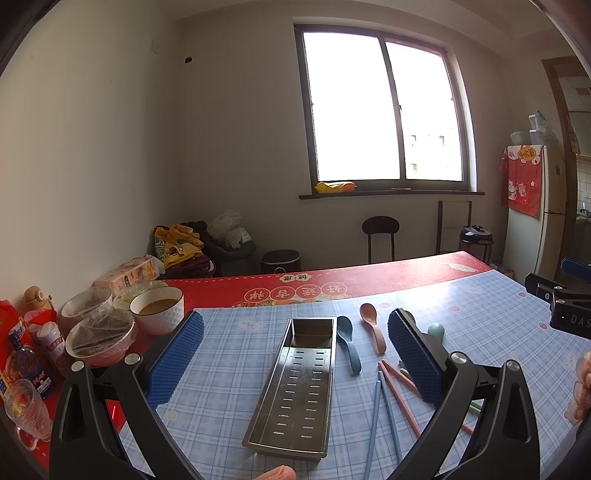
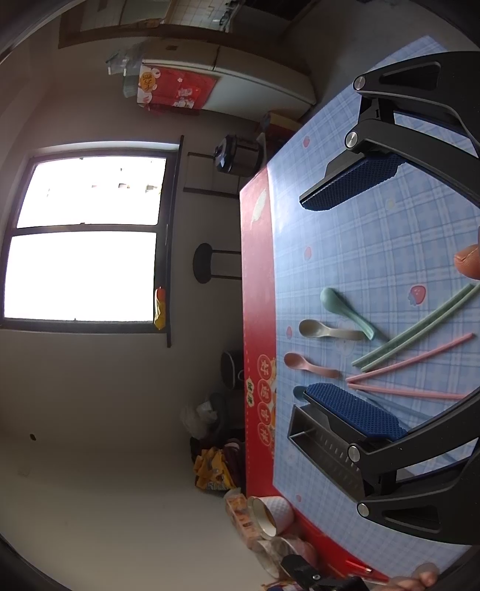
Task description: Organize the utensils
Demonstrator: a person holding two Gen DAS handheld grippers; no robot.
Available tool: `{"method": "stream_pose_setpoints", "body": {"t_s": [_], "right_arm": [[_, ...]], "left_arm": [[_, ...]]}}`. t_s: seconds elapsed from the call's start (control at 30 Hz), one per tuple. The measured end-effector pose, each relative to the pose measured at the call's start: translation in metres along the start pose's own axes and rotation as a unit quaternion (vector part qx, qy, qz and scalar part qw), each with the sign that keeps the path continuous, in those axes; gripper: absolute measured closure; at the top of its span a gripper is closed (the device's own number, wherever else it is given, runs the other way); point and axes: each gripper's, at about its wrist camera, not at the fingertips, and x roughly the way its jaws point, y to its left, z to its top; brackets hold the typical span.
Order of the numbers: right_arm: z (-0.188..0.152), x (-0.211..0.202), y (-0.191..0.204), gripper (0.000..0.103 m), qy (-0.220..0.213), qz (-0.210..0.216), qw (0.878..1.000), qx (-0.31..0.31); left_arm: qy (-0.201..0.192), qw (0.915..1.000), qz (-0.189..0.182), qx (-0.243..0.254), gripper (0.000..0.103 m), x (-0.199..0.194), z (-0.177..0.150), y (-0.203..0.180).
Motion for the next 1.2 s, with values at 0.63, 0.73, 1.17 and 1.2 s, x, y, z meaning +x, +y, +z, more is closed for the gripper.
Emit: {"method": "stream_pose_setpoints", "body": {"t_s": [0.63,0.73,1.17,1.2], "right_arm": [[-0.0037,-0.0013,-0.0052,0.011,-0.001,-0.005,1.0,0.005],[-0.0046,-0.0016,-0.0066,0.011,0.0,-0.006,1.0,0.006],[-0.0047,-0.0022,-0.0089,0.011,0.001,-0.008,1.0,0.008],[-0.0047,-0.0023,-0.0089,0.011,0.001,-0.008,1.0,0.008]], "left_arm": [[-0.003,1.0,0.001,-0.003,0.005,-0.0021,-0.0003,0.001],[0.0,1.0,0.0,-0.004,0.005,-0.0023,-0.0007,0.0008],[0.0,1.0,0.0,-0.006,0.005,-0.0039,-0.0001,0.0012],[0.0,1.0,0.0,-0.006,0.005,-0.0041,-0.0001,0.0012]]}}
